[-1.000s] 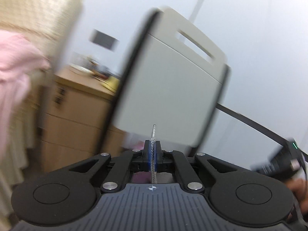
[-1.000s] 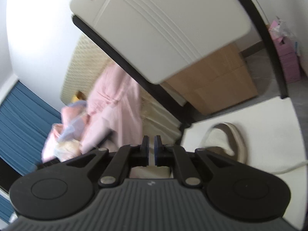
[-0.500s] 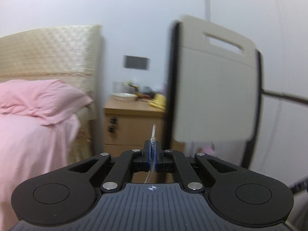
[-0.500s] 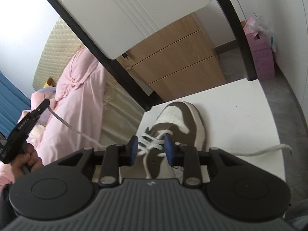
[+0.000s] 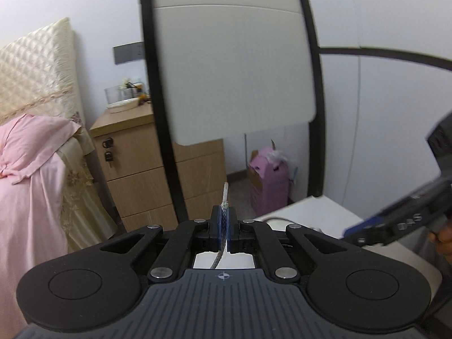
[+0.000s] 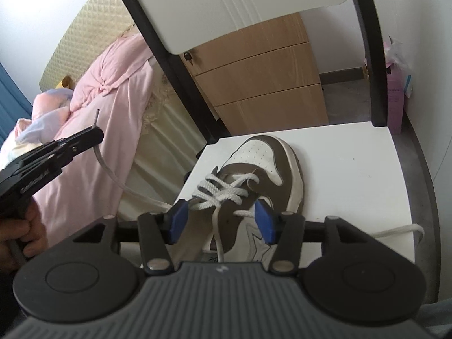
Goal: Lace up shoes with both hands
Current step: 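Lower the held lace end with the left gripper onto the sneaker's lacing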
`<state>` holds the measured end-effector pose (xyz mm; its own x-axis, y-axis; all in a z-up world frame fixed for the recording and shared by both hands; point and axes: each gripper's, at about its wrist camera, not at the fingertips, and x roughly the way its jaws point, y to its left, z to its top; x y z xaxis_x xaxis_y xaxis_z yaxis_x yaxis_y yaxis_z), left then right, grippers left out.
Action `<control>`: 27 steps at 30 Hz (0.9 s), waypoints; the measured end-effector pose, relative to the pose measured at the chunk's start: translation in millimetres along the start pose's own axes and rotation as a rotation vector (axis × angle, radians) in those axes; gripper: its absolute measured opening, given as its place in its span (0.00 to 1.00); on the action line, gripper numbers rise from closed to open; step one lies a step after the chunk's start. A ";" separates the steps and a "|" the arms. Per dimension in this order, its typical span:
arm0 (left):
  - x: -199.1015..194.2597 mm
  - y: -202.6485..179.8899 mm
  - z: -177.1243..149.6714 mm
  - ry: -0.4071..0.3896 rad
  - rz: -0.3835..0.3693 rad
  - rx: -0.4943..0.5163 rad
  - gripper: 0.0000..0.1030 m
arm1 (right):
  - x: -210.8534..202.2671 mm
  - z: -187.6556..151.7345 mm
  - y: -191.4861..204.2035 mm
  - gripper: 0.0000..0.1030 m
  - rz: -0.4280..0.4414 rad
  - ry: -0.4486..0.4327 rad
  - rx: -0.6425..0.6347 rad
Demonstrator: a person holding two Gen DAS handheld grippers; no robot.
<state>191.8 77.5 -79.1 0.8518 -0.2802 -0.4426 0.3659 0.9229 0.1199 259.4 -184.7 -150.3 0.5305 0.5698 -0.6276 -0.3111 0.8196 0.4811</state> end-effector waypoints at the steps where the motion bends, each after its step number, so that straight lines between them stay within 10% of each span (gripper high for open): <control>1: -2.9 -1.9 -0.4 0.000 -0.005 0.003 0.04 | 3.7 -0.4 2.2 0.52 -0.008 0.008 -0.020; 7: -9.9 -5.7 -12.8 0.027 -0.038 -0.032 0.04 | 23.0 -2.8 7.9 0.51 -0.036 0.030 -0.101; 12: -7.9 -11.2 -17.6 0.063 -0.060 -0.006 0.04 | 27.0 -2.7 7.7 0.29 -0.057 0.029 -0.156; 27: -4.2 -37.9 -32.6 0.132 -0.097 0.079 0.04 | 36.9 3.1 4.3 0.31 0.077 0.055 -0.134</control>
<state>162.2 52.3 -110.7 0.7562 -0.3253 -0.5677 0.4770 0.8680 0.1380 280.0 -160.3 -169.5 0.4588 0.6304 -0.6262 -0.4531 0.7722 0.4454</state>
